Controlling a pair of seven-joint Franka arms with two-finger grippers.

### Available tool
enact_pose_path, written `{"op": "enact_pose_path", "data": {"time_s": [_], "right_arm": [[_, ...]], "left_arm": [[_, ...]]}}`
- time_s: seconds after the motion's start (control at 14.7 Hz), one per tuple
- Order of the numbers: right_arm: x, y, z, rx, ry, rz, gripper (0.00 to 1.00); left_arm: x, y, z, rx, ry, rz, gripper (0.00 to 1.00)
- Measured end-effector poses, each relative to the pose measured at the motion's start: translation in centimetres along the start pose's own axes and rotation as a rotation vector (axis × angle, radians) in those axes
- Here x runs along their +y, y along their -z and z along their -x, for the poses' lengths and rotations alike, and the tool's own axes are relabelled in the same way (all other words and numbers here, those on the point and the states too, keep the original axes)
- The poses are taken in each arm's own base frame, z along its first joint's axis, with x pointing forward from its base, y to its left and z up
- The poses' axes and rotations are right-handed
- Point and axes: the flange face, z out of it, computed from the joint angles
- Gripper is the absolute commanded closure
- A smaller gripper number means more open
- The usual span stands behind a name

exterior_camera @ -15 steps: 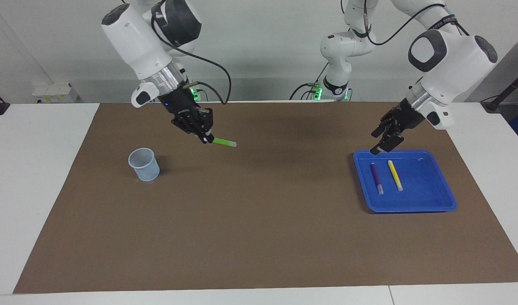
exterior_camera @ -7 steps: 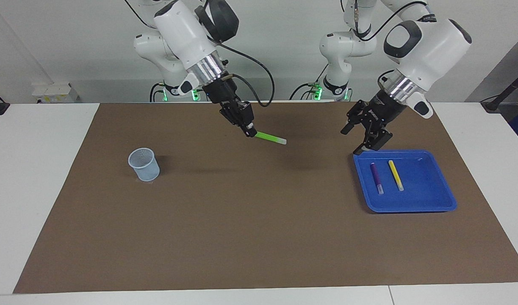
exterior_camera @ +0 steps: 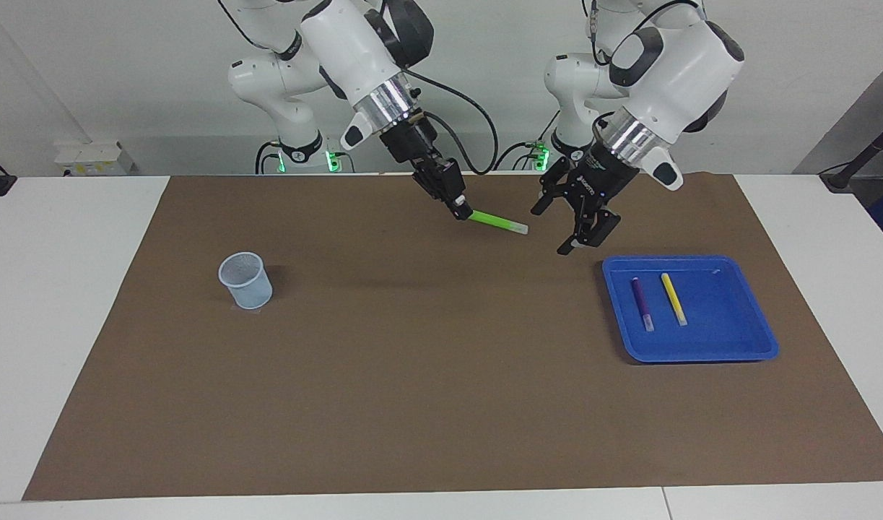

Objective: Right arm passes pens to left for tray arrangement
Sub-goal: 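Carry the green pen toward the left gripper while the left gripper approaches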

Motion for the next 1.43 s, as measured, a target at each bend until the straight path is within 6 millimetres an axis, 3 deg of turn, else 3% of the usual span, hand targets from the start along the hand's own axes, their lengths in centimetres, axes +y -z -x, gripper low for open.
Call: {"op": "enact_pose_path", "data": {"time_s": [0.75,0.95,1.23,1.43], "right_arm": [[0.1,0.0,-0.2,0.004,-0.003,-0.002,1.00],[0.1,0.0,-0.2,0.004,-0.003,-0.002,1.00],[0.1,0.0,-0.3,0.004,-0.003,-0.002,1.00],[0.1,0.0,-0.3,0.004,-0.003,-0.002,1.00]], "left_arm": [[-4.2,-2.9,5.6,-0.042,-0.107,0.032,0.00],[-5.0,-3.3,6.3,-0.035,-0.133,0.031,0.01],[-5.7,-4.4,6.1,-0.035,-0.142,0.059,0.13],[-6.4,-4.7,6.0,-0.029,-0.151,0.060,0.33]]}}
